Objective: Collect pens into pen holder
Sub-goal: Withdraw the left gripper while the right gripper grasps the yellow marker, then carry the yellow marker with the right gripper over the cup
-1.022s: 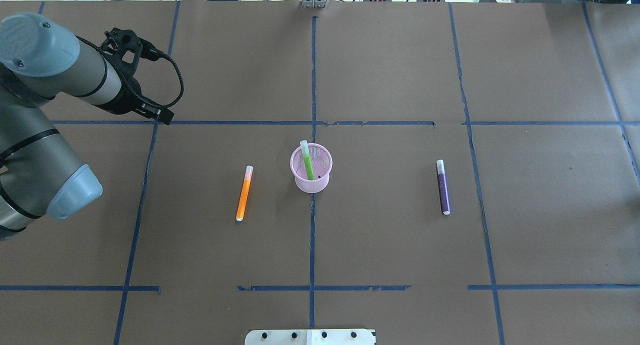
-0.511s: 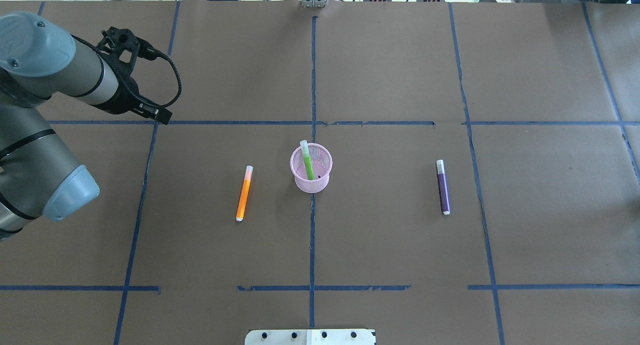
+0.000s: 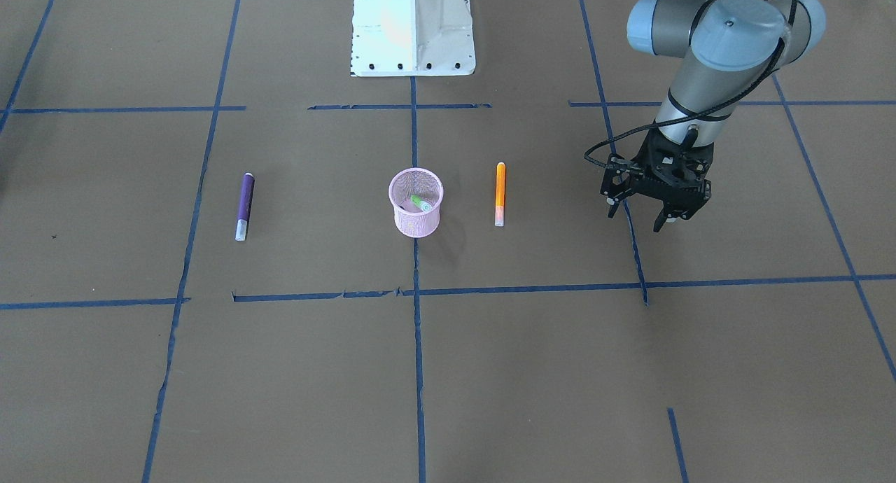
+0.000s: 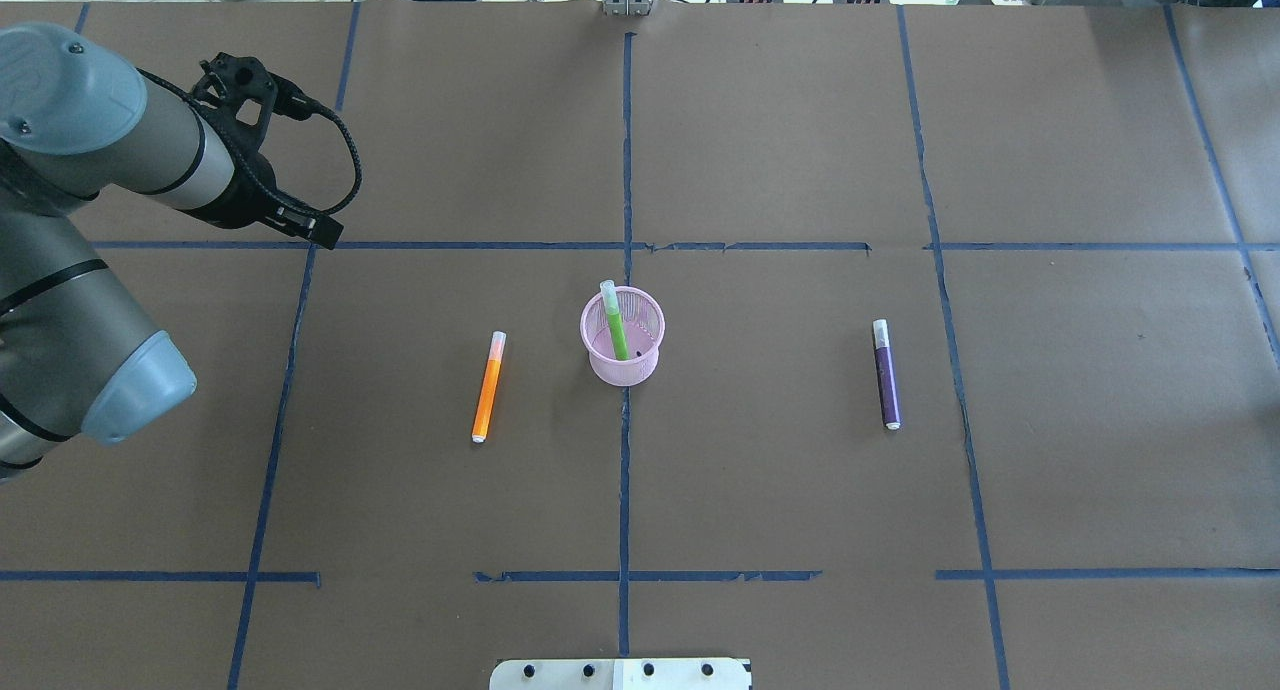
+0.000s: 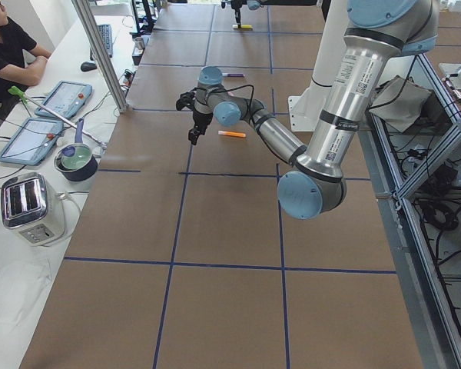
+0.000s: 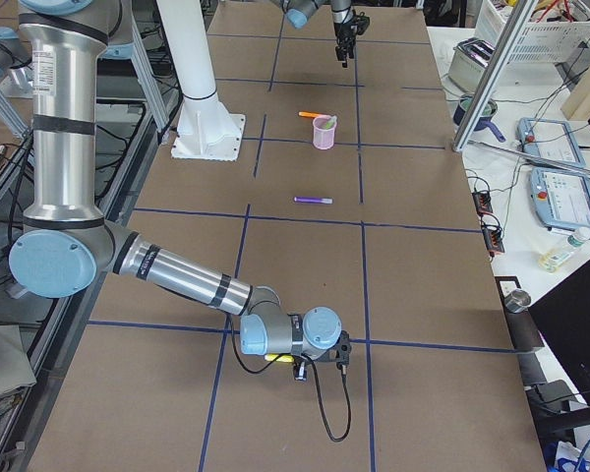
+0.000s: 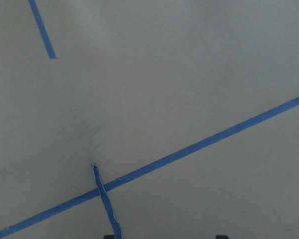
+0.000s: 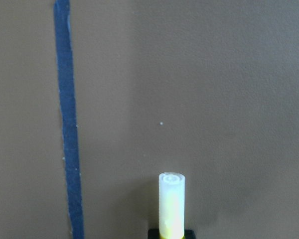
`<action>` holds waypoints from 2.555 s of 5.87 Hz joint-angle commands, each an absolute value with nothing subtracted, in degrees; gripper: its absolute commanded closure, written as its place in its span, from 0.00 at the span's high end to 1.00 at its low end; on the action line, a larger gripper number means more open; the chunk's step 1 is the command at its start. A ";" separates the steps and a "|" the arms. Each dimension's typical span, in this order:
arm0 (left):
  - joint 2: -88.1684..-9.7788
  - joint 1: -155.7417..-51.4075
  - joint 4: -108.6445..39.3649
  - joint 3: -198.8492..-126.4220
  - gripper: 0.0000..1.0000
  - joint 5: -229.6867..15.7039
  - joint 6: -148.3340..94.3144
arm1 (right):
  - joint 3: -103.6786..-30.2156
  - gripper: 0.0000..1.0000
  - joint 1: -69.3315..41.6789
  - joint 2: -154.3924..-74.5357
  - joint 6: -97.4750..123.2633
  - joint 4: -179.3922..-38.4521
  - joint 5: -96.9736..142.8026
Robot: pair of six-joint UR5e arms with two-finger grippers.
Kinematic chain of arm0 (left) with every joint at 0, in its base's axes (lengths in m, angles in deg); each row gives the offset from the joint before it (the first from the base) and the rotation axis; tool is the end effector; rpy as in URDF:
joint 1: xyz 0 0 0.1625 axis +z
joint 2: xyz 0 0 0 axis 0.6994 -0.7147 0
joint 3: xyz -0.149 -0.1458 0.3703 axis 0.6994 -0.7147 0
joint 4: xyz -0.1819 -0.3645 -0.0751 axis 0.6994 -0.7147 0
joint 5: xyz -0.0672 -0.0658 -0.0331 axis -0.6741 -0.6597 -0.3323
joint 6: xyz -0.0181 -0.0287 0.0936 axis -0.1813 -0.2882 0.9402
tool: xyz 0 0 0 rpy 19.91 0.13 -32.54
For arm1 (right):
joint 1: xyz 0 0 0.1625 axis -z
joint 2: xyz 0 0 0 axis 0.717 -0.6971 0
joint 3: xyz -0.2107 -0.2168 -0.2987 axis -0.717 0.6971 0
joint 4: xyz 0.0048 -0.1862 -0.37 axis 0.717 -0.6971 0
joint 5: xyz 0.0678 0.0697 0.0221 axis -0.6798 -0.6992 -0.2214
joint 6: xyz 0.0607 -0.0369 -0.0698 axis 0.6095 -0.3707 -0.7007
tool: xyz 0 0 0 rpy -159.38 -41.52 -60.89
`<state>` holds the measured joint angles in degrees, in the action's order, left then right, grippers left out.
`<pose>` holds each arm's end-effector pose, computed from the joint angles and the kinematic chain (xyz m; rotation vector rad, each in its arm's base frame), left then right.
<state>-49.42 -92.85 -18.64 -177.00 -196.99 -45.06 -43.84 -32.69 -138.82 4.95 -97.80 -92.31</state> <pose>0.3262 -0.5143 0.3280 0.4138 0.7609 0.2927 -0.0272 -0.4294 0.8144 -0.1465 -0.8293 -0.0483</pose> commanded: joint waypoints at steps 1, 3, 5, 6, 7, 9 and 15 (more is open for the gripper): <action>-49.42 -93.24 -18.64 -177.13 0.74 -196.99 -45.06 | -50.61 0.00 -32.77 -141.66 4.83 -97.04 -94.66; -46.11 -94.73 -18.73 -178.53 0.74 -197.08 -39.57 | -69.24 0.00 -32.51 -143.71 11.23 -97.04 -94.86; -39.78 -99.55 -18.38 -179.33 0.75 -197.43 -26.06 | -73.44 0.00 -27.70 -140.05 21.44 -87.27 -94.78; -37.84 -102.53 -18.29 -178.72 0.76 -197.52 -20.94 | -73.53 0.00 -21.06 -135.15 37.63 -77.71 -90.86; -36.08 -103.95 -18.38 -178.46 0.81 -197.43 -18.72 | -74.23 0.00 -12.38 -130.40 50.14 -73.44 -81.08; -35.53 -104.06 -18.29 -177.84 0.82 -197.43 -18.61 | -75.73 0.00 4.77 -118.19 67.77 -74.18 -55.52; -35.62 -105.37 -18.38 -177.75 0.86 -197.34 -18.96 | -75.64 0.05 24.88 -104.25 74.35 -85.43 -18.57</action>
